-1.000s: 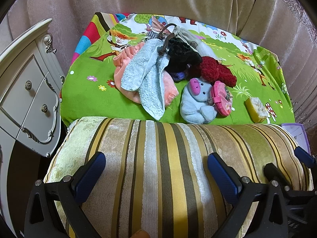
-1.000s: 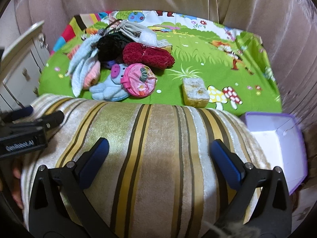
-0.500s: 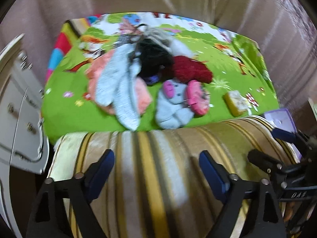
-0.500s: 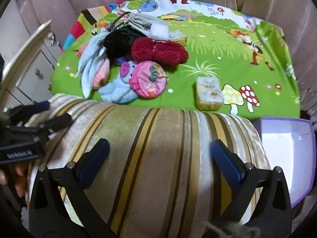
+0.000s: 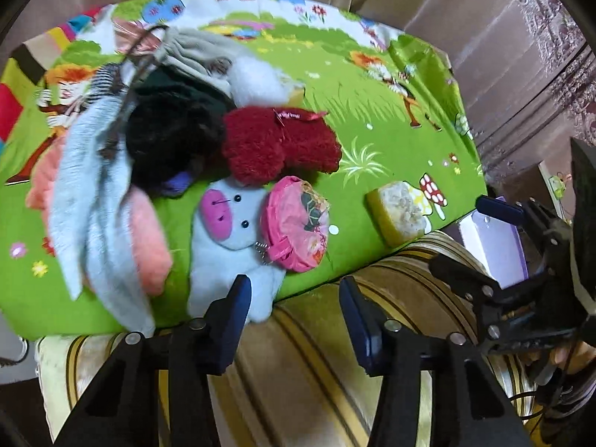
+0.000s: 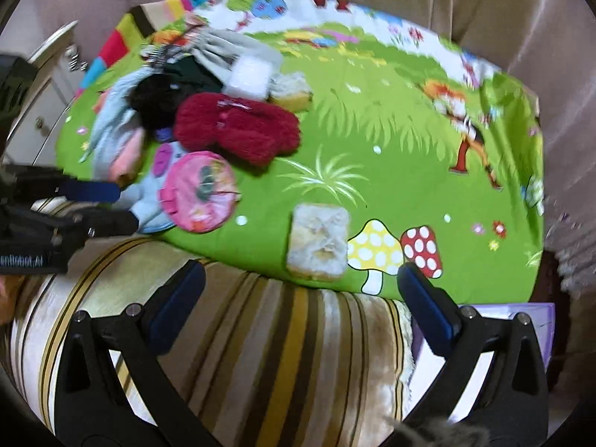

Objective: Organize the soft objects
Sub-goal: 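Grasp the beige sponge with the right tool while the left tool grasps the pink pouch, then carry sponge and pouch to the purple box and open both tools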

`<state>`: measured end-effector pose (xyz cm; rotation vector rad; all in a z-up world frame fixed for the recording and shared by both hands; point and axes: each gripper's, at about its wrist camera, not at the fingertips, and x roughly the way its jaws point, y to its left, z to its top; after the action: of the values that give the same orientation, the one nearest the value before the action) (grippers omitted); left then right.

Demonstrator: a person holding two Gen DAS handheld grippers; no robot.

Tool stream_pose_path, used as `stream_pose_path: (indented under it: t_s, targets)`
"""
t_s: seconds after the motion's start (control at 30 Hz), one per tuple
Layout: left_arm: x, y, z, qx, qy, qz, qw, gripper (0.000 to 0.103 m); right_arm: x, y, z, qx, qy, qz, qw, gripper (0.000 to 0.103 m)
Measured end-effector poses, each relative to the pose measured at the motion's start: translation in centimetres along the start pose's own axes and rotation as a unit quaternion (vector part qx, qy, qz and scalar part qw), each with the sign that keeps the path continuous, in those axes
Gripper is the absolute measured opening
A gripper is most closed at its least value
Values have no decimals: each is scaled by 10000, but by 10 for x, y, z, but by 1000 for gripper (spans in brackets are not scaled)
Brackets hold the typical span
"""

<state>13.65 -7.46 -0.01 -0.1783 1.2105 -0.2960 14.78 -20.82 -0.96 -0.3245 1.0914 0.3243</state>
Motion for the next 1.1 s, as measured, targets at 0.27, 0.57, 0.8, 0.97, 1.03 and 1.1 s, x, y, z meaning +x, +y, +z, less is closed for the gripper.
stream_pose_path:
  t_s: [0.27, 0.57, 0.8, 0.97, 1.03, 1.1]
  targets:
    - [36, 6, 25, -286, 257, -87, 9992, 49, 44, -13, 17, 75, 353, -140, 9992, 103]
    - [55, 8, 31, -498, 355, -244, 9978, 28, 80, -28, 21, 353, 764, 53, 9964, 68]
    - [39, 12, 23, -730, 121, -468, 9962, 15, 66, -32, 15, 489, 468, 280, 9973, 50]
    - [20, 0, 19, -728, -146, -507, 9959, 13, 46, -41, 8, 684, 102, 407, 9968, 49]
    - [15, -6, 19, -703, -232, -593, 9955, 13, 36, -44, 4, 790, -38, 454, 9958, 49]
    - [12, -18, 21, -633, -283, -660, 9954, 13, 26, -45, -1, 873, -159, 452, 9950, 49]
